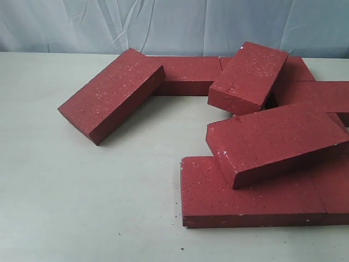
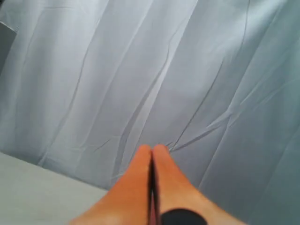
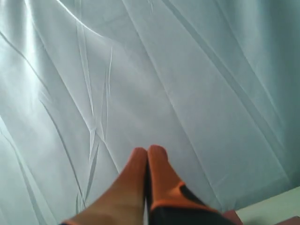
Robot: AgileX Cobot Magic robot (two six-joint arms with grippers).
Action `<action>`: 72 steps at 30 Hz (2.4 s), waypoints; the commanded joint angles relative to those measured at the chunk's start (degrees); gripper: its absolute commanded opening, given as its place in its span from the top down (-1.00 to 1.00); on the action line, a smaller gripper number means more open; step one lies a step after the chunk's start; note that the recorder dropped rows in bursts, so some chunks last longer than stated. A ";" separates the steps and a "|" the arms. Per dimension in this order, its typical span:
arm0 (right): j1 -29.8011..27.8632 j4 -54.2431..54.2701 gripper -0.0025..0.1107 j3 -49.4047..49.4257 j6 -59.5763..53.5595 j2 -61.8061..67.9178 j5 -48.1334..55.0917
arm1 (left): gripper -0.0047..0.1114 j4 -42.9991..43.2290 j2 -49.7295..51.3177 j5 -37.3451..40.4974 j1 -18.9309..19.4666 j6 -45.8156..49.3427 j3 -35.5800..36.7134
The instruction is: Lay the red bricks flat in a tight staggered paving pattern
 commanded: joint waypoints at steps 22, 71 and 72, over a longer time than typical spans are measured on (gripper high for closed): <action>1.99 -1.61 0.97 -28.63 -17.24 50.20 37.73 | 0.92 -5.88 45.25 41.90 -9.43 27.15 -24.84; -6.41 -28.16 0.97 -46.41 -18.38 89.97 45.94 | 0.92 -8.34 90.90 27.99 -43.83 27.09 -44.35; -6.41 -28.55 0.97 -46.41 -18.62 90.10 45.79 | 0.92 -8.34 91.93 28.12 -44.09 27.09 -45.08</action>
